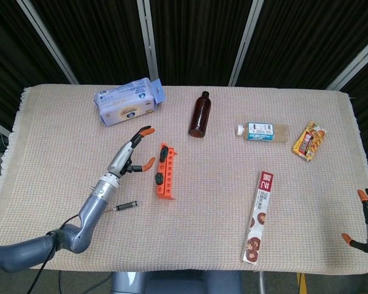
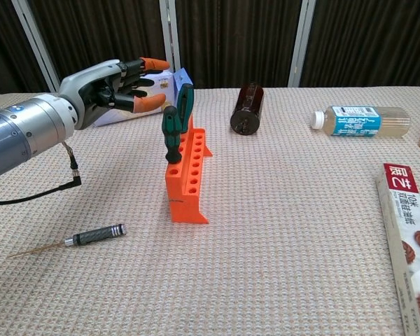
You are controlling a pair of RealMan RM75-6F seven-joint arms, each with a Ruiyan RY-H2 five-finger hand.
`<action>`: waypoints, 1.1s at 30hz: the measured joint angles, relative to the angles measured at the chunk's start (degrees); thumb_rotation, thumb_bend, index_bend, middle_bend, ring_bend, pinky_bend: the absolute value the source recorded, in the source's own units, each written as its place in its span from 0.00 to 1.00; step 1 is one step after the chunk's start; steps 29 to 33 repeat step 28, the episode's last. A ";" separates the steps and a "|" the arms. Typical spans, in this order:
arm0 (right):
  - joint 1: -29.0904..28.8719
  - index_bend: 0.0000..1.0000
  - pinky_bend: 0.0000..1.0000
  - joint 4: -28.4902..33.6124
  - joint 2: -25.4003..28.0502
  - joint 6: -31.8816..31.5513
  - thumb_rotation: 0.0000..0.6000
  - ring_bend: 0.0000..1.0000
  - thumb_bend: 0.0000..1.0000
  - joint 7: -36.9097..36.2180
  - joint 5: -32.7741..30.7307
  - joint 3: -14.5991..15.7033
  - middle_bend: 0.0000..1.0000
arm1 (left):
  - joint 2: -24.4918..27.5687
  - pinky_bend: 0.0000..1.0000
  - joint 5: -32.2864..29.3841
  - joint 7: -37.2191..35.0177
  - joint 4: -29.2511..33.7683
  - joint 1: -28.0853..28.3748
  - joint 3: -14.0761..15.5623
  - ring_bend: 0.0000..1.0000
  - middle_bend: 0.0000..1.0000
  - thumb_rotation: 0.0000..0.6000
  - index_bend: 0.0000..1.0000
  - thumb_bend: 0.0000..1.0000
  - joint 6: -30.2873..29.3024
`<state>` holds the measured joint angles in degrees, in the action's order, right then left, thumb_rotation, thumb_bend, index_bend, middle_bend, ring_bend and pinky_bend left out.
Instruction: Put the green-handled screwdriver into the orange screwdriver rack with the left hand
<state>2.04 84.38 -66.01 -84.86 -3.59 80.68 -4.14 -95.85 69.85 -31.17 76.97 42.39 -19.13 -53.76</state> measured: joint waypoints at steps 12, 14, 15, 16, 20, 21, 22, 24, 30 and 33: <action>-1.03 0.01 0.03 2.04 1.89 0.18 1.00 0.00 0.00 2.95 0.16 -0.71 0.00 | 7.60 0.00 2.46 14.52 5.68 -5.60 1.41 0.00 0.00 0.94 0.28 0.46 -11.09; -1.47 0.01 0.03 2.55 2.21 0.38 1.00 0.00 0.00 3.60 0.29 -0.88 0.00 | 10.27 0.00 2.11 20.48 7.73 -7.43 2.69 0.00 0.01 0.94 0.29 0.46 -12.67; -1.81 0.02 0.03 2.82 2.36 0.49 1.00 0.00 0.00 4.03 0.50 -0.99 0.00 | 11.59 0.00 1.87 23.22 8.73 -8.35 3.39 0.00 0.01 0.95 0.29 0.46 -13.37; -2.09 0.02 0.03 3.02 2.43 0.58 1.00 0.00 0.00 4.34 0.70 -1.07 0.00 | 13.01 0.00 1.58 26.00 9.87 -9.35 4.16 0.00 0.01 0.95 0.29 0.46 -14.12; -3.11 0.02 0.03 3.35 2.30 0.69 1.00 0.00 0.00 5.18 1.89 -1.32 0.00 | 20.47 0.00 0.25 36.71 16.28 -15.87 8.39 0.00 0.01 0.96 0.29 0.46 -19.28; -3.45 0.02 0.03 3.38 2.14 0.69 1.00 0.00 0.00 5.46 2.33 -1.36 0.00 | 21.64 0.00 0.13 37.81 17.23 -17.44 9.24 0.00 0.01 0.96 0.29 0.46 -20.70; -3.72 0.01 0.03 3.41 2.00 0.70 1.00 0.00 0.00 5.68 2.65 -1.40 0.00 | 22.47 0.00 0.12 38.40 17.90 -19.01 10.06 0.00 0.01 0.97 0.29 0.46 -22.18; -4.27 0.01 0.03 3.53 1.75 0.83 1.00 0.00 0.00 6.15 3.16 -1.45 0.00 | 23.70 0.00 0.42 38.38 18.83 -22.56 11.89 0.00 0.02 0.97 0.29 0.46 -25.78; -5.44 0.00 0.03 4.21 1.28 1.57 1.00 0.00 0.00 7.17 3.86 -1.52 0.00 | 25.28 0.00 2.33 36.08 19.41 -28.46 14.97 0.00 0.02 0.97 0.29 0.45 -32.24; -5.44 0.00 0.03 4.21 1.28 1.57 1.00 0.00 0.00 7.17 3.86 -1.52 0.00 | 25.28 0.00 2.33 36.08 19.41 -28.46 14.97 0.00 0.02 0.97 0.29 0.45 -32.24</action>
